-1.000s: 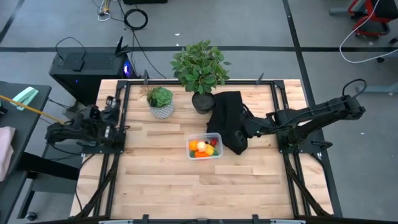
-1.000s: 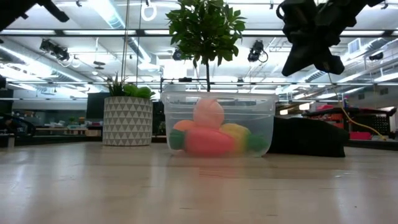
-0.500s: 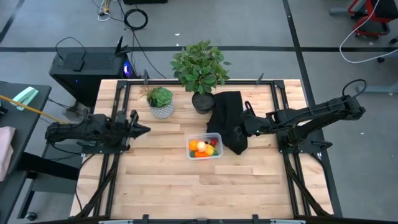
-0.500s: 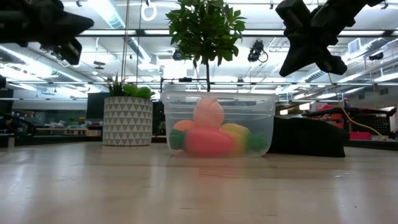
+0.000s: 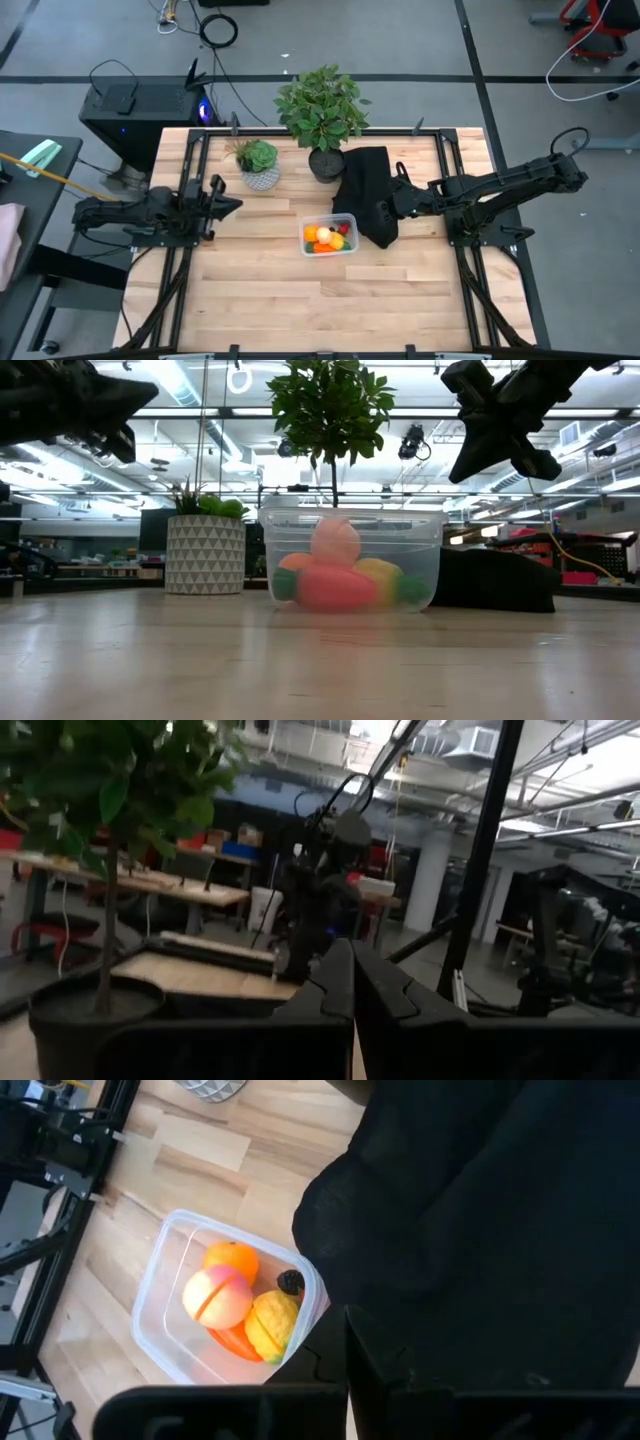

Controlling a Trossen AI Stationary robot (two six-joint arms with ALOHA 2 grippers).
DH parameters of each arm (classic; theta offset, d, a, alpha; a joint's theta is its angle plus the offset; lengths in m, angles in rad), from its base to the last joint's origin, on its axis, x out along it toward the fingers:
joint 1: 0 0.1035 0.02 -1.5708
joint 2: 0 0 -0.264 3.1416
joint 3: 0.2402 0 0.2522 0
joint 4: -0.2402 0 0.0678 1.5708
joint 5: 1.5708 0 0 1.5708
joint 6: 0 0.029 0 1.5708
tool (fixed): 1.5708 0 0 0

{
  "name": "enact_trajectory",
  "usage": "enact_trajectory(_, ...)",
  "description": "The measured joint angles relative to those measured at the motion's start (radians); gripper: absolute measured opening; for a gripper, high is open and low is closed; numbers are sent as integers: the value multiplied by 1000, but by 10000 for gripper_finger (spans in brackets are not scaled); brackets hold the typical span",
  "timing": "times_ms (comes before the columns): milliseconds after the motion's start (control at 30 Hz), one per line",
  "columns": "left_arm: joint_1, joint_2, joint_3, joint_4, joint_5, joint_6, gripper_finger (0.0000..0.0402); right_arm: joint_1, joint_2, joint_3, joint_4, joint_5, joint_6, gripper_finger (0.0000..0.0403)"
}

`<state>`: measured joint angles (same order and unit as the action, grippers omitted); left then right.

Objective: Pick and placing Produce into tupperware
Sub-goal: Return to Home Position

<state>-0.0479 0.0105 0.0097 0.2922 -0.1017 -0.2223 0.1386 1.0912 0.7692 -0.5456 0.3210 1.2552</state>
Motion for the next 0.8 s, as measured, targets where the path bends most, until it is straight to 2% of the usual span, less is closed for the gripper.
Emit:
enact_trajectory(200, 0, 0, 0, -57, 1, 27, 1, 0, 0, 0, 0, 0, 6, 3)
enact_trajectory(367, 0, 0, 0, -241, 4, -1, 1, 0, 0, 0, 0, 0, 6, 2)
enact_trajectory(800, 0, 2, 0, -268, 6, 20, 2, 0, 0, 0, 0, 0, -9, 3)
